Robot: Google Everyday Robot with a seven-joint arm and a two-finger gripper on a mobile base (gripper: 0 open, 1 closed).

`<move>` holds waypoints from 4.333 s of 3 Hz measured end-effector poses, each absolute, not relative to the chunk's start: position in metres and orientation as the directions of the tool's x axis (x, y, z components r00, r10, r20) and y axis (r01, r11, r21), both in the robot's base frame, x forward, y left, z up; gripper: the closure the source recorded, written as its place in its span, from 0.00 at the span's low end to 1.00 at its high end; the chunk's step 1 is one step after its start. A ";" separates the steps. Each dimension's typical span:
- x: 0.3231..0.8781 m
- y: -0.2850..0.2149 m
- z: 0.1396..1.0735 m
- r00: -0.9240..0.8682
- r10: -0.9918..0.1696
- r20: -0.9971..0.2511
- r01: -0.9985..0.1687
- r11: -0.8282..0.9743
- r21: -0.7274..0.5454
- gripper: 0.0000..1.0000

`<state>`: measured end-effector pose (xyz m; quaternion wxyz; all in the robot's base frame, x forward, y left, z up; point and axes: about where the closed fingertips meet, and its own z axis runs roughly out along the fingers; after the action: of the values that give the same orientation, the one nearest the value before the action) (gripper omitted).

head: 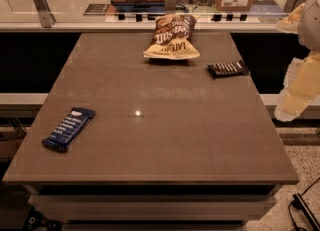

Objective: Move brown chip bag near rxbar blueberry

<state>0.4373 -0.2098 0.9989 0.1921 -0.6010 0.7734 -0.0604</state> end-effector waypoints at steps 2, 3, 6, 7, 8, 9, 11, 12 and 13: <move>0.447 -0.208 1.000 -0.198 -0.954 -0.226 -0.898 0.269 -0.349 0.00; 0.474 -0.204 0.993 -0.189 -0.955 -0.229 -0.880 0.268 -0.391 0.00; 0.606 -0.166 0.962 -0.087 -0.963 -0.255 -0.780 0.225 -0.584 0.00; 0.606 -0.166 0.962 -0.086 -0.963 -0.255 -0.780 0.225 -0.584 0.00; 0.626 -0.168 0.957 -0.091 -0.962 -0.258 -0.760 0.235 -0.606 0.00; 0.659 -0.170 0.948 -0.090 -0.956 -0.279 -0.732 0.253 -0.632 0.00; 0.718 -0.154 0.923 -0.052 -0.934 -0.352 -0.730 0.276 -0.625 0.00; 0.741 -0.127 0.908 0.001 -0.922 -0.386 -0.756 0.252 -0.604 0.00; 0.757 -0.104 0.899 0.043 -0.905 -0.423 -0.771 0.239 -0.590 0.00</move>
Offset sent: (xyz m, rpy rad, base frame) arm 0.0240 0.0027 -0.0025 -0.0080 -0.0468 0.0000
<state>0.7569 -0.1039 0.8985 0.3853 -0.6108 0.6862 -0.0870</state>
